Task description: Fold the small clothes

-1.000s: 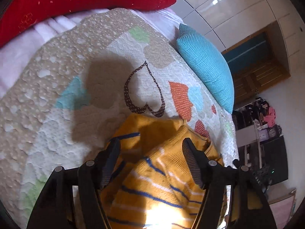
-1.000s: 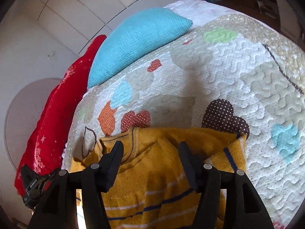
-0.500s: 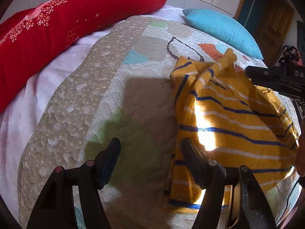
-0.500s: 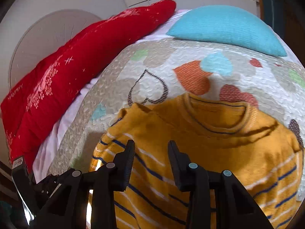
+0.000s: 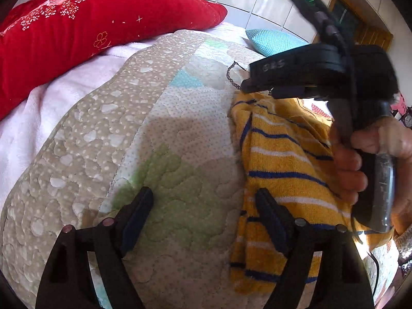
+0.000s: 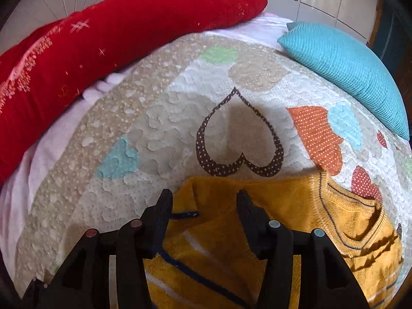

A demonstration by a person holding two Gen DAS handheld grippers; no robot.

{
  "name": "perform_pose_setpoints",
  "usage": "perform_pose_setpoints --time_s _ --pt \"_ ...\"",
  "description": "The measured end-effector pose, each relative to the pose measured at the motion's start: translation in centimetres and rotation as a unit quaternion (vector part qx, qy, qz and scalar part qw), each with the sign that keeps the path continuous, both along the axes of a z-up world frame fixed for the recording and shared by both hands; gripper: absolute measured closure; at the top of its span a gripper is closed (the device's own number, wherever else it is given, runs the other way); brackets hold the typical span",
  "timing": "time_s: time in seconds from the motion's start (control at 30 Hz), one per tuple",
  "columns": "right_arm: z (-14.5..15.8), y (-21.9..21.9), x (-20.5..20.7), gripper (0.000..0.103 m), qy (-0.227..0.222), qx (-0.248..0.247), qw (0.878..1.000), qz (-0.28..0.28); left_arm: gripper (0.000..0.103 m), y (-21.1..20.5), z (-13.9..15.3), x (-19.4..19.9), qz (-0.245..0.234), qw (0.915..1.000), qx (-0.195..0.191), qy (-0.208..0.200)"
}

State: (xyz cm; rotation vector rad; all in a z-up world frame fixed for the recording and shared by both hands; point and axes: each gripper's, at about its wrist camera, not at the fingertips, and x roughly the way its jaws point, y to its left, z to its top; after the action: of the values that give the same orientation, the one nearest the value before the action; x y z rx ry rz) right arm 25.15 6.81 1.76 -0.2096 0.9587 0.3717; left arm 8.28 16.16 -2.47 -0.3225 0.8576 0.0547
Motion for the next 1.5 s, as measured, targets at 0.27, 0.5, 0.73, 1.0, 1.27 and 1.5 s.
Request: perform_pose_setpoints --time_s 0.27,0.5,0.73,1.0,1.27,1.5 --pt "5.4 -13.9 -6.6 0.041 0.029 0.072 0.996 -0.035 0.021 -0.3 -0.1 -0.1 -0.001 1.0 0.006 0.002" --pt "0.9 -30.8 -11.7 0.045 0.072 0.04 0.985 -0.152 0.019 -0.7 -0.2 0.3 -0.003 0.9997 0.023 0.008" --pt "3.4 -38.6 -15.9 0.039 0.008 0.065 0.965 -0.255 0.017 -1.0 -0.3 0.4 -0.003 0.9992 0.037 0.014" --pt "-0.1 -33.5 -19.9 0.054 0.041 0.041 0.98 -0.189 0.016 -1.0 -0.3 0.5 -0.002 0.9991 0.04 0.016" --pt "1.3 -36.1 -20.3 0.098 0.033 0.033 0.98 -0.193 0.016 -1.0 -0.3 0.5 -0.003 0.9991 0.039 0.016" --pt "0.8 -36.8 -19.2 0.083 0.041 -0.031 0.972 -0.231 0.016 -1.1 -0.3 0.4 -0.003 0.9991 0.039 0.016"
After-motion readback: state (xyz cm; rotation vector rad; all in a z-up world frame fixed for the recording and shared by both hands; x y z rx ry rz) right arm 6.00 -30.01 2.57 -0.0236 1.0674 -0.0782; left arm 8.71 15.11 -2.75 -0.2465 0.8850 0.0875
